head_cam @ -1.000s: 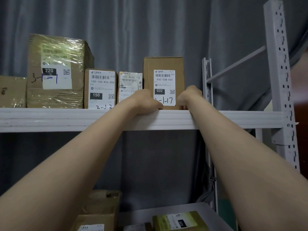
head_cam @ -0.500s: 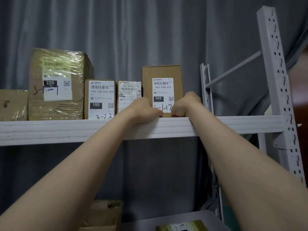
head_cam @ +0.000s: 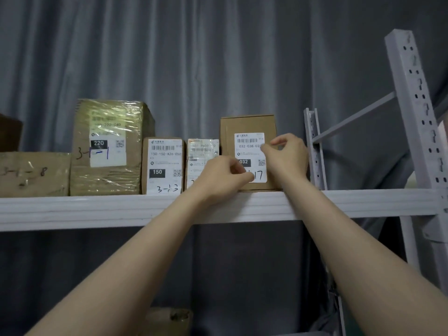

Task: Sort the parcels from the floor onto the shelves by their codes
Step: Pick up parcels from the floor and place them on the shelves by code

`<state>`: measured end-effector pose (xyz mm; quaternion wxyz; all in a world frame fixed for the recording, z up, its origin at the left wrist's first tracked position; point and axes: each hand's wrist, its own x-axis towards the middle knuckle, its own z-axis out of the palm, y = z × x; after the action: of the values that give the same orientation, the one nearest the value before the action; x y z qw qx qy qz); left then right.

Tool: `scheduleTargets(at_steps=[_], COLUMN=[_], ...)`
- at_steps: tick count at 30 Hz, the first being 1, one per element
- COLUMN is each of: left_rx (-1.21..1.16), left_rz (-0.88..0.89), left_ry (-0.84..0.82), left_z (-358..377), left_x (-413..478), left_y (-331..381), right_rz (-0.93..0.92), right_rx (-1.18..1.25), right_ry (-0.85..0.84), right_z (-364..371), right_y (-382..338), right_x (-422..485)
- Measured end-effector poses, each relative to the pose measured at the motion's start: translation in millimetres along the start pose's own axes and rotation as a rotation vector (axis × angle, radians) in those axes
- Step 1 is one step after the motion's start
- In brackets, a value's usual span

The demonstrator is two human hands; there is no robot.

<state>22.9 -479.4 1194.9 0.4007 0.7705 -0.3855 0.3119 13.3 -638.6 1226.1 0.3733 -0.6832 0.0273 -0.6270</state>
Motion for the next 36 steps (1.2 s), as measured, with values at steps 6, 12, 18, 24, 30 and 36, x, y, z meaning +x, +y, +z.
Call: scheduleTargets(at_steps=[6,12,18,24,30,36], left_rx=[-0.132,0.037,0.073,0.224,0.271,0.216], left_rz=[0.100,0.059,-0.177,-0.443,-0.683,-0.946], left_ry=[0.033,0.030,0.000,-0.068,-0.053,-0.044], left_z=[-27,-94,-190,-296,-381,-428], left_x=[-31,-87,-199,-352,-489,-624], left_y=[-4,-36,-69,-86,-87,-102], right_rz=[-0.130,-0.227,-0.155,-0.042,0.007,-0.020], right_rx=[0.070,0.171,0.309,0.369,0.370,0.358], right_ry=[-0.053,-0.291,-0.501,-0.769,-1.072,-1.410], right_z=[6,41,90,124,142,149], right_y=[-30,-84,-154,-229,-296,-344], right_x=[-22,-87,-193,-336,-496,-655])
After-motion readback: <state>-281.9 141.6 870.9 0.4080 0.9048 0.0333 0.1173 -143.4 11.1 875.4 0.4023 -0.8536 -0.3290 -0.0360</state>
